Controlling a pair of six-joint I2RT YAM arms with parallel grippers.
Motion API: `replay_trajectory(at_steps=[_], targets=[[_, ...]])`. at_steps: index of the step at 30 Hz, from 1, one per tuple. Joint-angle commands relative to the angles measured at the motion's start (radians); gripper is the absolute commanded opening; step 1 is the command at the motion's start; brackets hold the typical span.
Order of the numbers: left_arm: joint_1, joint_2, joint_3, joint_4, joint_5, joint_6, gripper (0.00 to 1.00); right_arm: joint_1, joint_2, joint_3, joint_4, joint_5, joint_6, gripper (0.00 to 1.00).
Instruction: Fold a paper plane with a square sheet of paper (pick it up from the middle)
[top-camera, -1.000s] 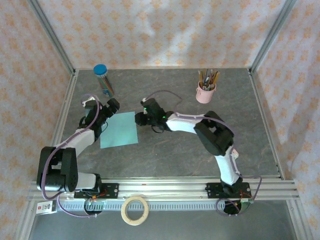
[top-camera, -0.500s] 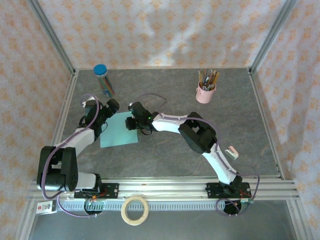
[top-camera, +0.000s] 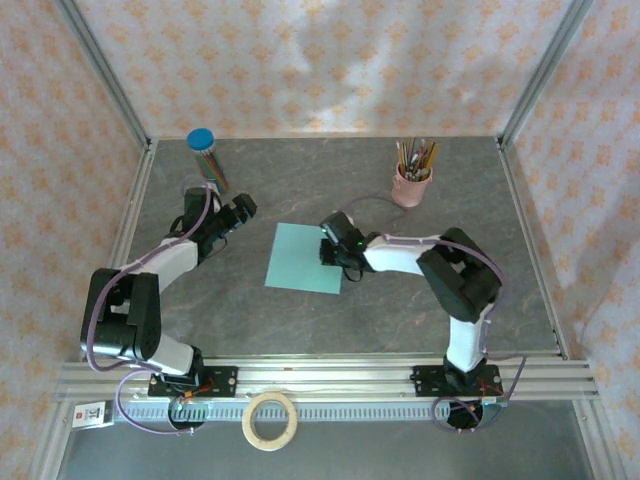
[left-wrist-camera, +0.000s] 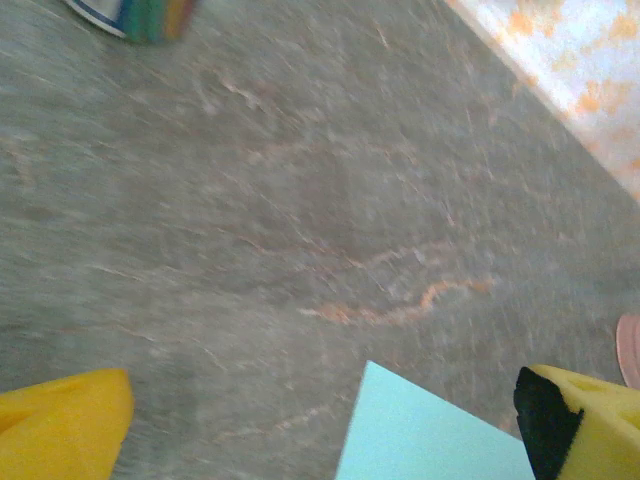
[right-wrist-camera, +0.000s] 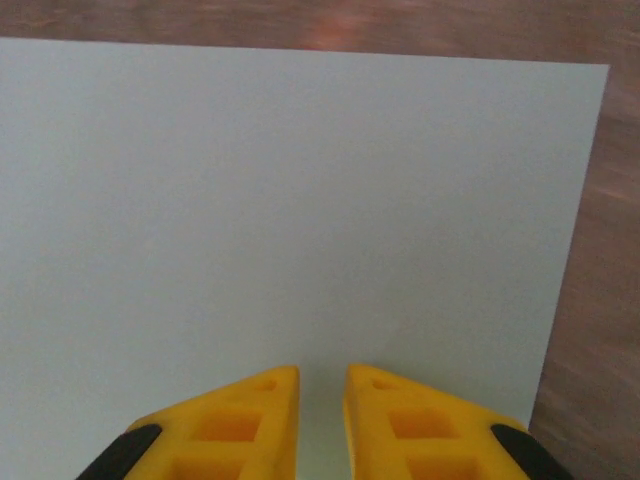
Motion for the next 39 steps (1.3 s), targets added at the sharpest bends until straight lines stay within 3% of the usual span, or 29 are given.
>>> replay_trajectory(at_steps=[1,6,10,15,25,39], targets=[[-0.076,0.042,0.069,-0.108,0.023,0.031,0.99,-0.030,-0.067,-0.118,-0.138,0.051,0.065,0.21],[-0.214,0.122,0.165,-0.254,-0.024,0.096,0.99,-0.046,-0.198,-0.142,-0.071,-0.006,0.132,0.44],[-0.323,0.198,0.271,-0.417,-0.092,0.133,0.99,-0.072,-0.319,-0.135,-0.033,0.089,0.198,0.76],[-0.451,0.297,0.389,-0.563,-0.174,0.143,0.99,-0.174,-0.402,-0.195,-0.055,0.153,0.216,1.00],[-0.641,0.542,0.695,-0.784,-0.282,0.157,0.97,-0.321,-0.487,-0.308,-0.023,0.163,0.193,1.00],[-0.724,0.708,0.900,-0.937,-0.358,0.125,0.88,-0.356,-0.496,-0.344,0.003,0.126,0.217,1.00]])
